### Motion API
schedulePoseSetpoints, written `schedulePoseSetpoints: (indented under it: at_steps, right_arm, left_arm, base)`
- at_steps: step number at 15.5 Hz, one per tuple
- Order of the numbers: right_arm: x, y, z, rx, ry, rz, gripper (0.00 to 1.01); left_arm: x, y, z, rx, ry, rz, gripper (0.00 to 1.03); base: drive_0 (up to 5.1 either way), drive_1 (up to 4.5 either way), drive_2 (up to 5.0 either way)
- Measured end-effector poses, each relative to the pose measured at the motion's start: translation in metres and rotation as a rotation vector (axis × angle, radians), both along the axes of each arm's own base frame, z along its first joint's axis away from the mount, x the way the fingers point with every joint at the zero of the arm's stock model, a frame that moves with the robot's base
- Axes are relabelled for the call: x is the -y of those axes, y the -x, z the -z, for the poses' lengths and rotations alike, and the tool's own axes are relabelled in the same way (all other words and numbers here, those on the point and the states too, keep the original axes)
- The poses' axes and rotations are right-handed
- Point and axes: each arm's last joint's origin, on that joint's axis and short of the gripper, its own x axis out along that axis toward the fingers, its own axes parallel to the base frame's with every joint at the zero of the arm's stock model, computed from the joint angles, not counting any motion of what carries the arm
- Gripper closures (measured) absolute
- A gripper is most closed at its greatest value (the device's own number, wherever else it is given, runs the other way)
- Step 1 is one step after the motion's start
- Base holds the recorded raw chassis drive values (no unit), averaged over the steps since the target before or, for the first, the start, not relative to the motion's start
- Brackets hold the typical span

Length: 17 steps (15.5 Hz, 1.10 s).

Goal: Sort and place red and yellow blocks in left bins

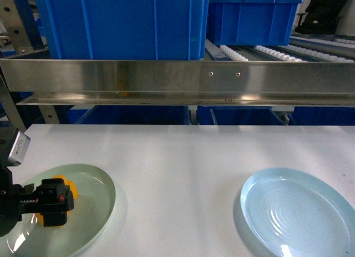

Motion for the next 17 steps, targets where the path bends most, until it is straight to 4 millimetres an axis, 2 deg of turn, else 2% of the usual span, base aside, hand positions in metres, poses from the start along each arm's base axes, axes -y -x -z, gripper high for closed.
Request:
schedulePoseSetpoints:
  at_steps: [1, 2, 5, 10, 13, 15, 17]
  right_arm:
    - [0.000, 0.000, 0.000, 0.000, 0.000, 0.000, 0.73]
    - [0.000, 0.000, 0.000, 0.000, 0.000, 0.000, 0.73]
    - [0.000, 0.000, 0.000, 0.000, 0.000, 0.000, 0.73]
    - [0.000, 0.000, 0.000, 0.000, 0.000, 0.000, 0.73]
    - [0.000, 0.000, 0.000, 0.000, 0.000, 0.000, 0.73]
    - [0.000, 0.000, 0.000, 0.000, 0.000, 0.000, 0.73]
    - [0.000, 0.000, 0.000, 0.000, 0.000, 0.000, 0.73]
  left_arm:
    - [0.002, 0.002, 0.007, -0.024, -0.001, -0.016, 0.58]
    - [0.003, 0.001, 0.007, -0.014, 0.001, -0.023, 0.74]
    - [0.003, 0.002, 0.001, -0.012, 0.018, -0.028, 0.75]
    - [0.000, 0.009, -0.079, 0.180, 0.064, -0.011, 0.75]
    - [-0.008, 0.033, -0.129, 0.283, 0.095, -0.008, 0.75]
    - [-0.006, 0.052, -0.159, 0.364, 0.114, 0.010, 0.75]
    - [-0.002, 0.060, -0.170, 0.398, 0.118, 0.027, 0.75]
  base:
    - [0.0, 0.00, 0.0]
    - [0.0, 0.00, 0.0]
    - [0.0, 0.00, 0.0]
    - [0.0, 0.00, 0.0]
    - [0.0, 0.00, 0.0]
    - [0.0, 0.00, 0.0]
    - [0.0, 0.00, 0.0]
